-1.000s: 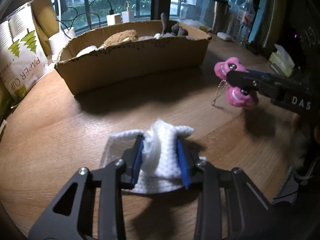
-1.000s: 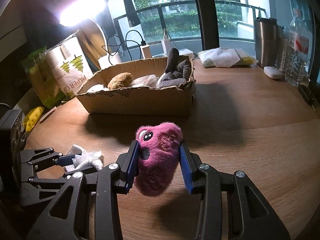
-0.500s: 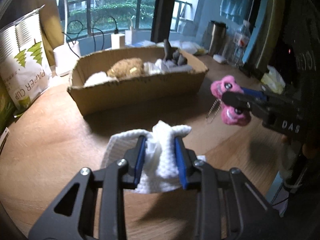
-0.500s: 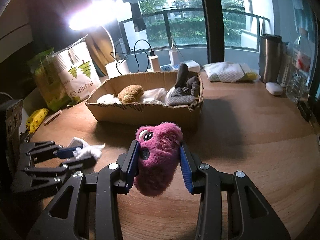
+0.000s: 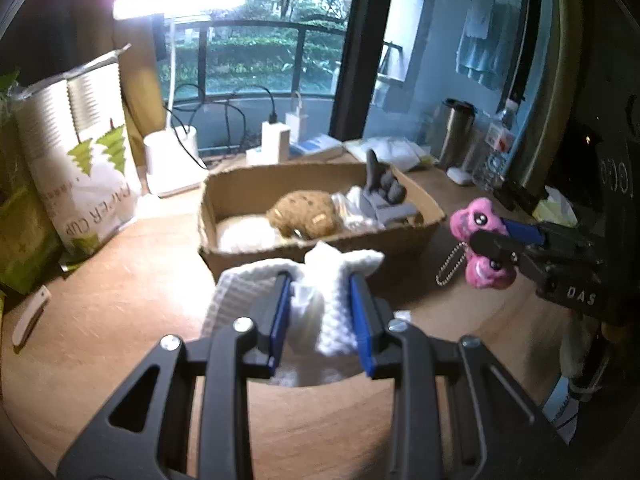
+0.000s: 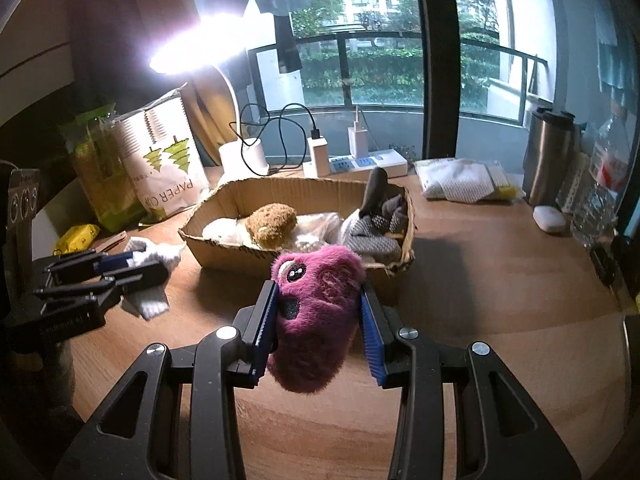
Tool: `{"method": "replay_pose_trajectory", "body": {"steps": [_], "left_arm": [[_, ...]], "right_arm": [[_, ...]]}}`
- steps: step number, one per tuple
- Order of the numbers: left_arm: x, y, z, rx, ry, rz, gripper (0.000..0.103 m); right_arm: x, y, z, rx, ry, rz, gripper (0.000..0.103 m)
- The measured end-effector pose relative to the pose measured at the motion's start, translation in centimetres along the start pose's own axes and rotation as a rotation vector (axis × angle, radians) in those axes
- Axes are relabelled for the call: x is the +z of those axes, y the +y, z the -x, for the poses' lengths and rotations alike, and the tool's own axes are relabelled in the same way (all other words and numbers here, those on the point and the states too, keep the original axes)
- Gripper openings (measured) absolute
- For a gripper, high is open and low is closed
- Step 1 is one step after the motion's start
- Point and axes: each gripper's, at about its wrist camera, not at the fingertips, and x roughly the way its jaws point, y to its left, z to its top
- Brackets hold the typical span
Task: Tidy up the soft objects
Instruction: 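Carry the pink plush into the box while the left tool carries the white wipe in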
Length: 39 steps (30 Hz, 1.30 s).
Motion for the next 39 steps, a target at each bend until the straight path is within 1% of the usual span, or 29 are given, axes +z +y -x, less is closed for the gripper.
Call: {"method": "replay_pose_trajectory", "body": {"steps": [7, 16, 20, 26, 32, 39], "left_arm": [[1.1, 1.4, -0.2, 0.01, -0.028, 0.022, 0.03], [3.6, 3.2, -0.3, 0.033, -0.092, 0.055, 0.03], [4.4, 3.7, -0.6, 0.046, -0.111, 0.073, 0.03], [5.6, 3.9, -1.3, 0.079, -0.145, 0.067, 0.03], [6.8, 4.4, -3.3, 0.099, -0.139, 0.065, 0.03], [7.4, 4.8, -6.0, 0.101, -0.118, 0.073, 0.03]], "right_arm": [[1.5, 0.7, -0.7, 0.01, -0.009, 0.026, 0.041], [3.1, 0.9, -2.3, 0.021, -0.006, 0.046, 0.041], [3.8, 0.9, -2.8, 0.024, -0.012, 0.053, 0.041], [4.8, 0.9, -4.1, 0.034, -0.017, 0.056, 0.041], [5.7, 0.6, -5.4, 0.05, -0.01, 0.058, 0.041], [6.3, -0.4, -7.4, 0.053, -0.01, 0.039, 0.041]]}}
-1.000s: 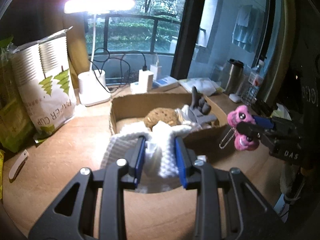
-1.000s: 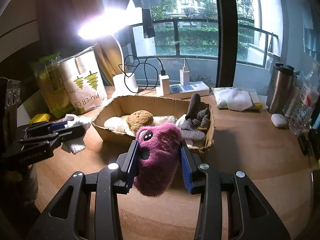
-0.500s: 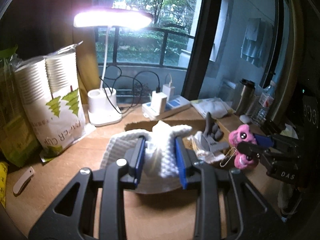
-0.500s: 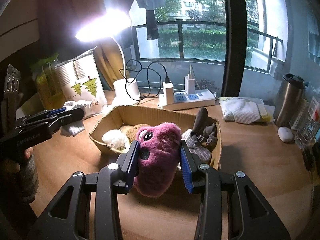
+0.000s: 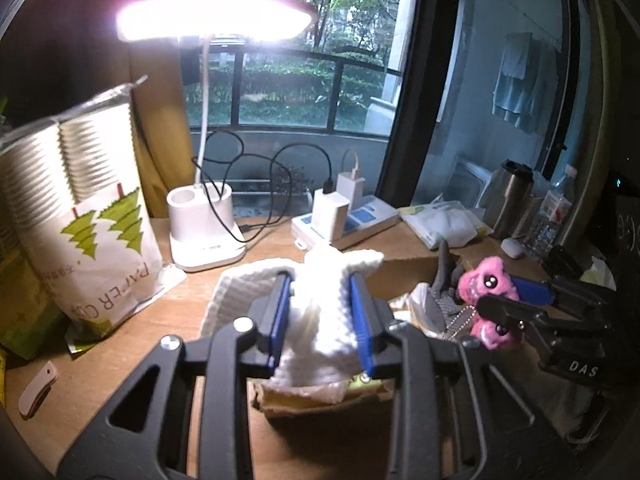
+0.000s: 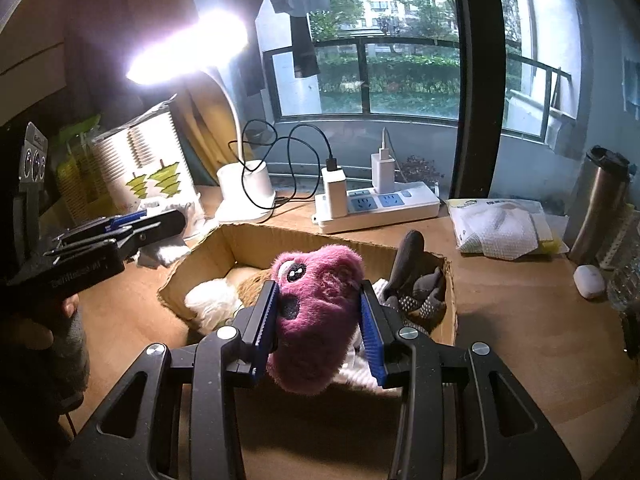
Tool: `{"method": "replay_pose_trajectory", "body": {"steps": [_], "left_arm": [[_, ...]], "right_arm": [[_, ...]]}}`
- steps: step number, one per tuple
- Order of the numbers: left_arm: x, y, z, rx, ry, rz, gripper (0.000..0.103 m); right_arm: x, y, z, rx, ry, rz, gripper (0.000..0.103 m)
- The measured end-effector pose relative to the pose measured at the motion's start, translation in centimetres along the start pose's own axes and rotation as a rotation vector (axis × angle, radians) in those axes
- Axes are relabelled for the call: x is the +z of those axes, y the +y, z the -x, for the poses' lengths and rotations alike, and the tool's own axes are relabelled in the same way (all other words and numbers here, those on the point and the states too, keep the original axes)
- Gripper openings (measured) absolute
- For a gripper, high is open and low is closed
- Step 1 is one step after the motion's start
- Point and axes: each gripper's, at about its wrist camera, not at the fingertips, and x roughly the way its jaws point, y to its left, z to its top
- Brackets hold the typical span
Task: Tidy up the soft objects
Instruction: 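Carry the pink plush into the box while the left tool carries the white wipe in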
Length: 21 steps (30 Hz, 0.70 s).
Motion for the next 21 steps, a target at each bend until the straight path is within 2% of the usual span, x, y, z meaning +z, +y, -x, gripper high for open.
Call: {"method": "replay_pose_trajectory", "body": {"steps": [14, 21], "left_arm": [[-1.5, -0.8, -7.6, -0.009, 0.172, -0.015, 0.03], [-2.1, -1.3, -9.4, 0.009, 0.211, -0.023, 0.034]], "right_arm": [[-0.7, -1.9, -5.9, 0.028, 0.098, -0.036, 0.041], [-1.3, -2.6, -7.5, 0.033, 0.137, -0.055, 0.041]]}}
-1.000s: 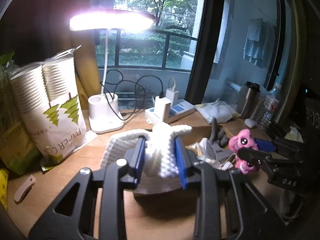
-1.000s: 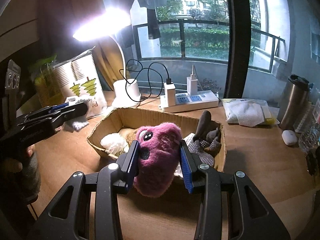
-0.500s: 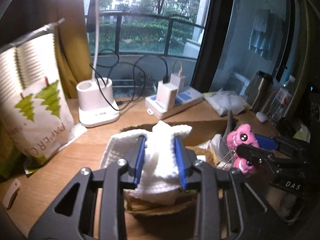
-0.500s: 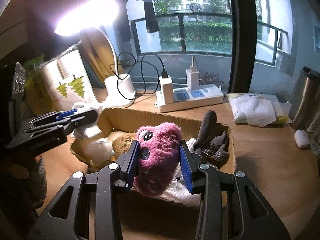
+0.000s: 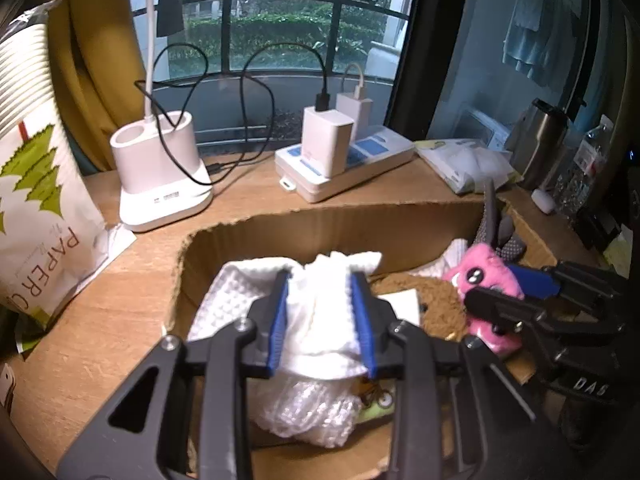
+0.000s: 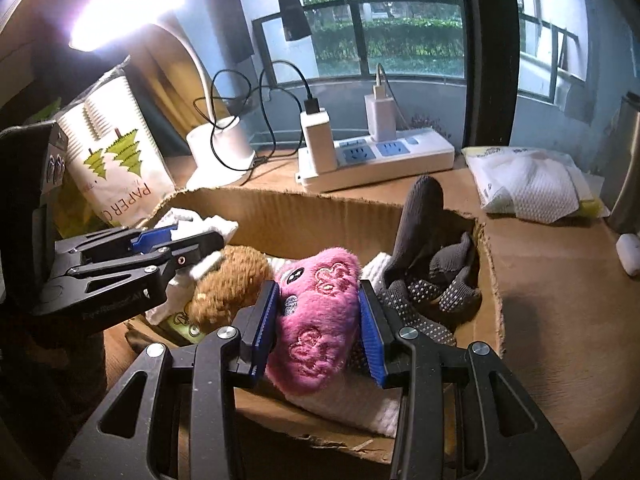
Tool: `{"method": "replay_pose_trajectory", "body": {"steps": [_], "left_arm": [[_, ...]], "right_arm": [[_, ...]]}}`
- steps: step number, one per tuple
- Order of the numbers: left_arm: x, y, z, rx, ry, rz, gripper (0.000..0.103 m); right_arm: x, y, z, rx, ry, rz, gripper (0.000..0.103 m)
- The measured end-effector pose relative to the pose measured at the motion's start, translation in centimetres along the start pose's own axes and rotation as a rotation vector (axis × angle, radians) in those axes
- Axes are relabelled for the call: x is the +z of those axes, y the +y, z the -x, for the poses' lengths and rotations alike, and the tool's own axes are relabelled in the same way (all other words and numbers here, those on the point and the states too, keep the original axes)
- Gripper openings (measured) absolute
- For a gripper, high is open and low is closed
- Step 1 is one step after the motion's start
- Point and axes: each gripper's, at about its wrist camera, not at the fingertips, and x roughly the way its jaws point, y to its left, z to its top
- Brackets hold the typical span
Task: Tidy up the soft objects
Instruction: 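Carry the pink plush into the box while the left tool carries the white wipe in, then release the white wipe in the box with the left tool and withdraw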
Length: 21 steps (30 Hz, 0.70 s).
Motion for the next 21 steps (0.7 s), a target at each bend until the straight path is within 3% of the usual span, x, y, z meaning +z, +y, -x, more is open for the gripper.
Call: {"method": "replay_pose_trajectory", "body": {"steps": [7, 10, 12, 15, 21], "left_arm": [[0.3, -0.1, 0.1, -0.007, 0.018, 0.014, 0.043], [0.4, -0.4, 1.0, -0.013, -0.003, 0.008, 0.057], [0.4, -0.3, 1.6, -0.022, -0.015, 0.022, 0.074], [0.5, 0.0, 2.2, -0.014, -0.023, 0.034, 0.076], [0.6, 0.0, 3.7, -0.015, -0.049, 0.041, 0.08]], "right_arm": [[-0.1, 0.1, -0.3, -0.015, 0.019, -0.001, 0.041], [0.0, 0.2, 0.1, -0.028, 0.012, -0.002, 0.042], [0.1, 0.2, 0.6, -0.039, 0.0, 0.001, 0.044], [0.3, 0.2, 1.3, -0.049, -0.016, 0.002, 0.054], [0.4, 0.3, 2.5, -0.068, -0.036, 0.004, 0.054]]}}
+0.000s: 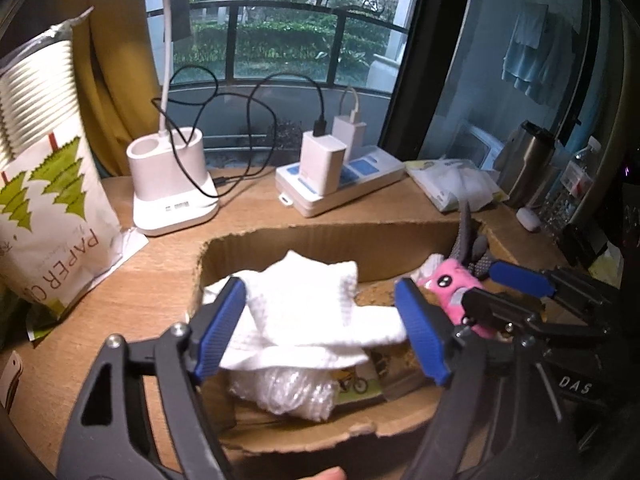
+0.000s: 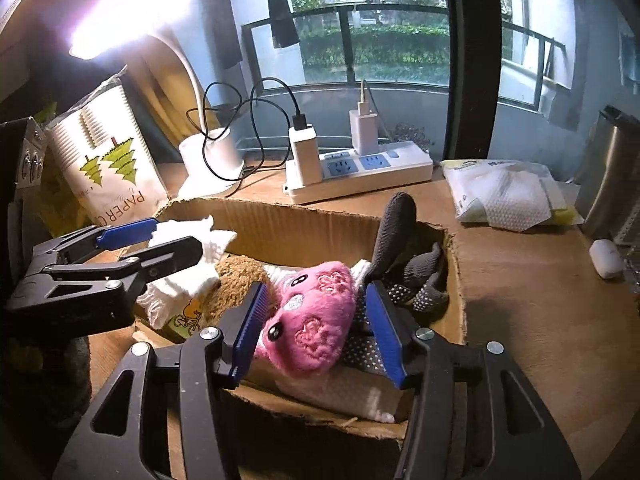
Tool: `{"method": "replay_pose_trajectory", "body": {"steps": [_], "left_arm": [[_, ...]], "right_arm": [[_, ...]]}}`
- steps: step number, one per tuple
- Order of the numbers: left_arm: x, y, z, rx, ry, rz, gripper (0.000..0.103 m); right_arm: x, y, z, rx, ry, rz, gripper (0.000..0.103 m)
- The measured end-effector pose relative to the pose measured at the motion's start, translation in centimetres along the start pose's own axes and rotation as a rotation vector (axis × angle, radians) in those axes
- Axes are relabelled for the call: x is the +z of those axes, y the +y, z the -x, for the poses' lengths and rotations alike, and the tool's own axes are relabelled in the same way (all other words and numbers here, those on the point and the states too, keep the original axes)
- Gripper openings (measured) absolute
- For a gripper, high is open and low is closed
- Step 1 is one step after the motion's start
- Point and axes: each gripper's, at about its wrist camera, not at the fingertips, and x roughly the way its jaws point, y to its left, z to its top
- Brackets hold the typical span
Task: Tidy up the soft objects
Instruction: 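Release the white wipe in the box with the left tool and withdraw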
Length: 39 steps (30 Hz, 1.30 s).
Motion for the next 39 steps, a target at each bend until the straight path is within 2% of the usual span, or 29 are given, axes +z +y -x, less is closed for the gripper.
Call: {"method": "replay_pose_trajectory", "body": {"steps": [20, 39], "left_arm": [[-2.5, -1.9, 5.5, -0.031, -0.032, -0.011, 0.081], [-6.0, -3.4, 10.6, -0.031, -0.06, -0.021, 0.081]], "right_arm": [[-1.3, 2.1, 4.9, -0.019, -0.05, 0.025, 0.054], [-4.5, 3.7, 10.1, -0.044, -0.094, 0.035, 0.054]]}}
